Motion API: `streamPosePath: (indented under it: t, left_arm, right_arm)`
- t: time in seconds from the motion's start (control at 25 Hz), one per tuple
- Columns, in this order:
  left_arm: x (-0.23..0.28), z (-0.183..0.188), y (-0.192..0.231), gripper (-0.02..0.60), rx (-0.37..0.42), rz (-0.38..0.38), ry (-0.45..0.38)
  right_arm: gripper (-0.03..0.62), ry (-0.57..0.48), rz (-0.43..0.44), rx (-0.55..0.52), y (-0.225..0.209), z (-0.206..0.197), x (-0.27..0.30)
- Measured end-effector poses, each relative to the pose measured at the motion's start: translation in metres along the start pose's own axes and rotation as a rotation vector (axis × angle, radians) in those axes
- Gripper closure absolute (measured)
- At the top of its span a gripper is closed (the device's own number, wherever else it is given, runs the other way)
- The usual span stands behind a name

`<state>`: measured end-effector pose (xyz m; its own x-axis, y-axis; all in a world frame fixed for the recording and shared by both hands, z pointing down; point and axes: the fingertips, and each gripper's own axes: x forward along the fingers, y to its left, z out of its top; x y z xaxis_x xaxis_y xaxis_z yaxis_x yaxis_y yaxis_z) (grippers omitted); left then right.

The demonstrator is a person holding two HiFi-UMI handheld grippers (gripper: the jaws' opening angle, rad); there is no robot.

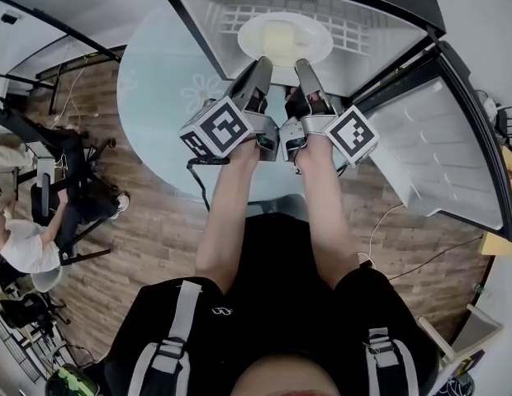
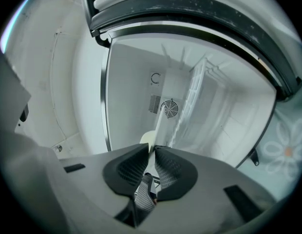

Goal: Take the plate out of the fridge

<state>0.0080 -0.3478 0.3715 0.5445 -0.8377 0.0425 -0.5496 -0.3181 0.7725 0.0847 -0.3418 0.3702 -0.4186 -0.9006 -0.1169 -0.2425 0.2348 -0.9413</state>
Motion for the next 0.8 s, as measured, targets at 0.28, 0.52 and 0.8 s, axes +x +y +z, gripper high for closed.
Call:
streamPosePath:
  t: [0.28,0.52,0.8]
  left_arm:
    - [-0.011,-0.011,-0.002,0.512,0.009,0.012,-0.015]
    - [-0.020,-0.020,-0.002,0.511,-0.004,0.033,-0.022]
    - [-0.029,-0.027,-0.003,0.509,0.019,0.056,-0.019]
  right_arm:
    - [0.546,0.012,0.014,0.006,0.000,-0.004,-0.013]
    - [0.546,0.030,0.011,0.007,-0.004,-0.010,-0.023]
    - [0.543,0.033,0.020,0.023,-0.007,-0.013,-0.033]
